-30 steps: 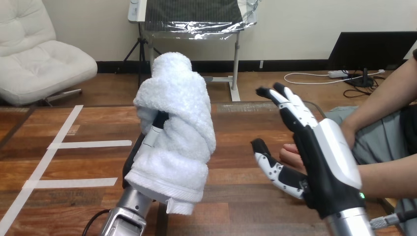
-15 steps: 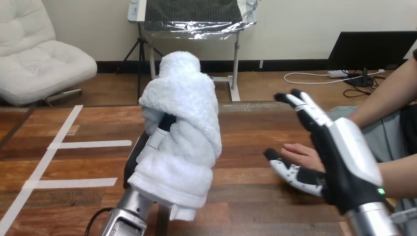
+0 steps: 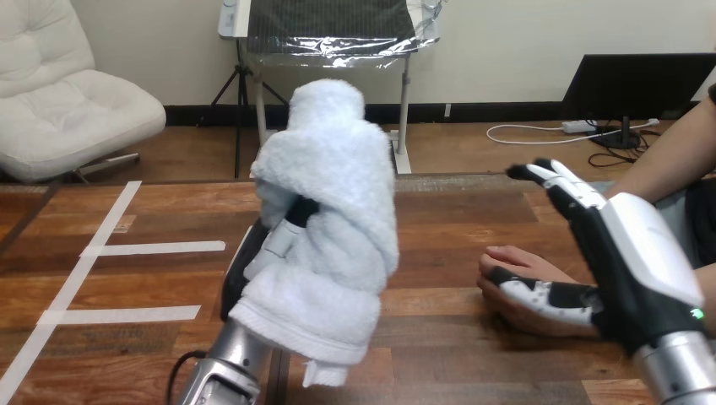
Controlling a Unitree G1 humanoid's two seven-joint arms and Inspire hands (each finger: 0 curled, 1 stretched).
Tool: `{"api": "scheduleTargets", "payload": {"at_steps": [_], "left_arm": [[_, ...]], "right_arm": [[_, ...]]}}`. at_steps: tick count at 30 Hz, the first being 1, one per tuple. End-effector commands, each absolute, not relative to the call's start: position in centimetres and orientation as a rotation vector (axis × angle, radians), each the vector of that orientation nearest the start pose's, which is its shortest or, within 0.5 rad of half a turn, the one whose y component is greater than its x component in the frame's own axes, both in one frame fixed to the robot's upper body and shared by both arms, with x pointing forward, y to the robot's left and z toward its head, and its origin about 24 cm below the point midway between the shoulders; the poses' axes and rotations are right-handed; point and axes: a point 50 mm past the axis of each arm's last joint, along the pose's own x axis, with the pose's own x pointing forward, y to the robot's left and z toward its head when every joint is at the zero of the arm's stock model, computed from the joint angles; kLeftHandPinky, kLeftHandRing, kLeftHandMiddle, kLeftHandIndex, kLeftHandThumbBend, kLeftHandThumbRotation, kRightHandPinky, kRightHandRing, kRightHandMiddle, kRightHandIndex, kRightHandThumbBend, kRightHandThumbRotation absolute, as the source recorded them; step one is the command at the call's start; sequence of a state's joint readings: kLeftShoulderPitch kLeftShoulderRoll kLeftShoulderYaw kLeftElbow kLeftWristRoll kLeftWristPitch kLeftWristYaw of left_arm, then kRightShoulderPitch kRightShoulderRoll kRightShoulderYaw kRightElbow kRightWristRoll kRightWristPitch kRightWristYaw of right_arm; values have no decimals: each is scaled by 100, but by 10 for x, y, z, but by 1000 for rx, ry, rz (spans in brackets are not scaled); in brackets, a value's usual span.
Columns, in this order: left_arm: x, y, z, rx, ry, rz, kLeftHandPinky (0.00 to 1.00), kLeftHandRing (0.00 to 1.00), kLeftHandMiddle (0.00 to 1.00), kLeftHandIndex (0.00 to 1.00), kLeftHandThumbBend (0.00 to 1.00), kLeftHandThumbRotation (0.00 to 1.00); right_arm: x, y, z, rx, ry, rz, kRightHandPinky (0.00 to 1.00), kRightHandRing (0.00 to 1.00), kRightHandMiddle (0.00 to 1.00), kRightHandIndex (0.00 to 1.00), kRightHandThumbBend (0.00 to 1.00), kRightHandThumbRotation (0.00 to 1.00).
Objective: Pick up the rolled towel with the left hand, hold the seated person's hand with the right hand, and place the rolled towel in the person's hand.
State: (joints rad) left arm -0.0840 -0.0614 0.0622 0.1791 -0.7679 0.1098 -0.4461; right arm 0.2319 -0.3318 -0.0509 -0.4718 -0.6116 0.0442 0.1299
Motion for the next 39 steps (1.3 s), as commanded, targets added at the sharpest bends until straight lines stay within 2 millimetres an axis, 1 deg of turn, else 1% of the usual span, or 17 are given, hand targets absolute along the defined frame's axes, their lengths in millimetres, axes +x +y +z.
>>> {"api": "scheduleTargets", "payload": {"at_steps": [1,6,15,32,39], "left_arm": [[270,94,66,-908,-171,-470,28,34,41,47,89,0],[269,92,70,-847,-208,-466,28,33,41,47,90,2],[269,90,74,-815,-237,-469,27,32,40,47,90,4],[269,87,74,-806,-236,-467,26,31,40,47,89,6],[268,86,72,-816,-222,-460,26,31,40,47,91,6]], "right_arm": [[214,-206,128,-1029,-206,2,83,93,93,87,69,0],[218,-215,128,-1074,-138,21,82,92,93,87,71,0],[225,-228,129,-1154,-31,70,82,92,93,88,73,0],[242,-249,131,-1309,200,170,85,92,92,87,78,0],[250,-255,132,-1375,279,211,86,91,92,86,80,0]]}}
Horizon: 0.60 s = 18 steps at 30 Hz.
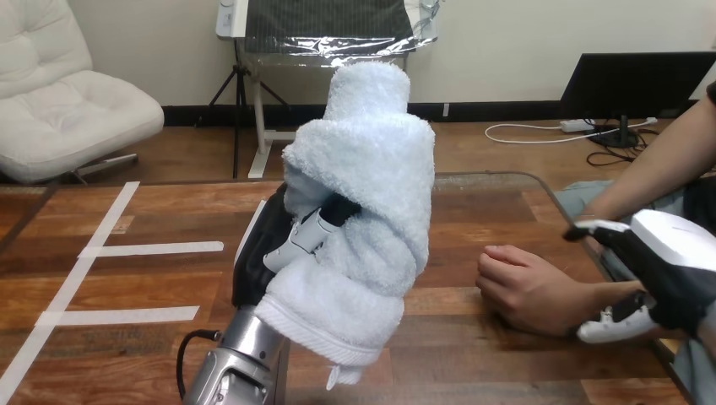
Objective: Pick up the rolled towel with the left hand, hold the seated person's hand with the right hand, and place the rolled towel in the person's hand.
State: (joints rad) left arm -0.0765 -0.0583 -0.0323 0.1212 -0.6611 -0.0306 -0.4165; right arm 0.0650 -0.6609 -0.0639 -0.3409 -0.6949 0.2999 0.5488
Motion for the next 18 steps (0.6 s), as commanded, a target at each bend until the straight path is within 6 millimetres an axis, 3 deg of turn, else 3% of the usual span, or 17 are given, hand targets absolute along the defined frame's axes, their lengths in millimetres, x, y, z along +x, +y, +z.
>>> {"api": "scheduleTargets", "payload": {"at_steps": [1,18], "left_arm": [[268,86,72,-817,-221,-460,26,31,40,47,91,6],[268,90,68,-815,-217,-455,27,32,40,47,89,6]], "right_arm": [[251,-256,132,-1380,286,214,86,91,92,86,81,0],[270,-261,131,-1488,495,300,89,94,94,88,81,0]]}}
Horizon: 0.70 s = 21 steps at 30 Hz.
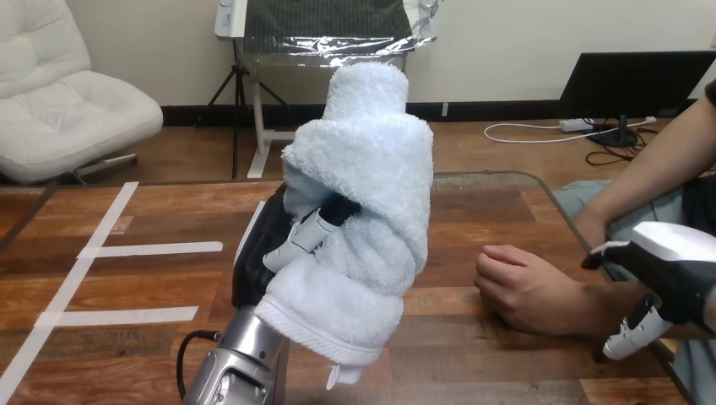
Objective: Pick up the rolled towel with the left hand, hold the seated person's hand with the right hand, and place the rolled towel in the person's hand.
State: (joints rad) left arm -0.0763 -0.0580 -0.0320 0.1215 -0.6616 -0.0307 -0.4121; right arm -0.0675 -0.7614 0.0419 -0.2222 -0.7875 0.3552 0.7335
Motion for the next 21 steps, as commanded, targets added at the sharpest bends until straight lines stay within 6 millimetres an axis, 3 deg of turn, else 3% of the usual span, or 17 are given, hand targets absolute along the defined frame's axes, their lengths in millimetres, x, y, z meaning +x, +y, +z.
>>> {"api": "scheduleTargets", "payload": {"at_steps": [1,21], "left_arm": [[268,90,68,-816,-216,-454,27,32,40,47,89,6],[268,95,67,-815,-221,-446,27,33,40,47,87,5]], "right_arm": [[270,-261,131,-1491,502,302,90,95,94,88,80,0],[286,-269,119,-1603,592,335,90,95,95,89,80,2]]}}
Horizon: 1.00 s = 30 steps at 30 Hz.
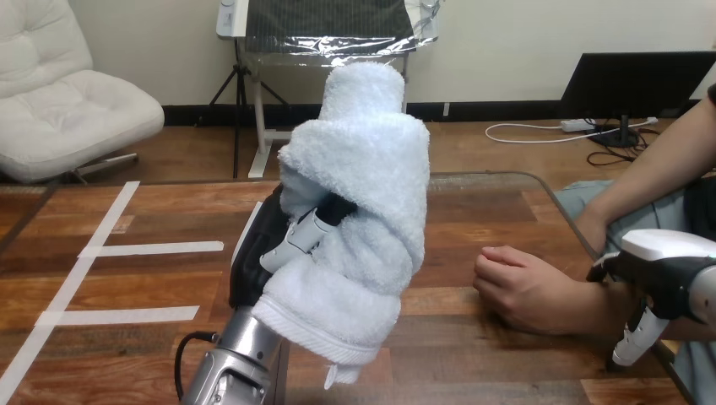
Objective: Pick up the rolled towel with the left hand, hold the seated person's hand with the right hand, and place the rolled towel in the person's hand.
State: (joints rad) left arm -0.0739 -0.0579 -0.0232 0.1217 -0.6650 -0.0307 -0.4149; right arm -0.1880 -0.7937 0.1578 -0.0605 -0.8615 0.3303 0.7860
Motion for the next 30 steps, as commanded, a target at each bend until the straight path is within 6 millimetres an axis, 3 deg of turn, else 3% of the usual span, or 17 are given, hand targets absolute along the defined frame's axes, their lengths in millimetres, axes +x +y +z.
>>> {"api": "scheduleTargets", "payload": {"at_steps": [1,30], "left_arm": [[268,95,67,-816,-221,-445,27,33,40,47,87,5],[268,97,66,-808,-224,-439,27,33,40,47,87,6]], "right_arm": [[286,-269,118,-1607,595,336,90,95,95,89,80,2],[302,-266,97,-1692,669,435,95,97,95,90,75,15]]}}
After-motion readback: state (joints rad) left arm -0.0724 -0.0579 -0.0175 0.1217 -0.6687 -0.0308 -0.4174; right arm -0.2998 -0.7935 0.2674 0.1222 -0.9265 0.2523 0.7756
